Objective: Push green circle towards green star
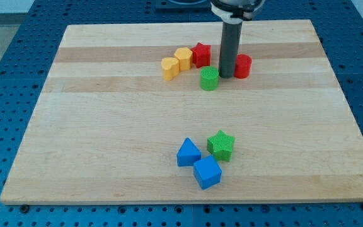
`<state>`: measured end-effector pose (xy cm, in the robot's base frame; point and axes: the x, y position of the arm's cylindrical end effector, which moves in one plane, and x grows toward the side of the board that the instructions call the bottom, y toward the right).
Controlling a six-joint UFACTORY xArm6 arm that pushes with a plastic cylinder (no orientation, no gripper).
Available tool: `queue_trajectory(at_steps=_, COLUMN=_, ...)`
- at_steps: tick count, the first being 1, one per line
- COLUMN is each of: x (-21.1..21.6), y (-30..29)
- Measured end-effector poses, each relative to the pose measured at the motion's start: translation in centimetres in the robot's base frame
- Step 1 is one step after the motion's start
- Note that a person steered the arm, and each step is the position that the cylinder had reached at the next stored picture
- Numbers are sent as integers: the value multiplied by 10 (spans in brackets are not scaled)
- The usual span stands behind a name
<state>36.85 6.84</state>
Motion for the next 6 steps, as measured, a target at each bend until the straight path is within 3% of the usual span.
queue_trajectory(at_steps=1, x=-18, y=-37)
queue_trajectory(at_steps=2, x=-9, y=-57)
queue_trajectory(at_steps=5, x=93, y=-65)
queue_trajectory(at_steps=6, x=78, y=-94)
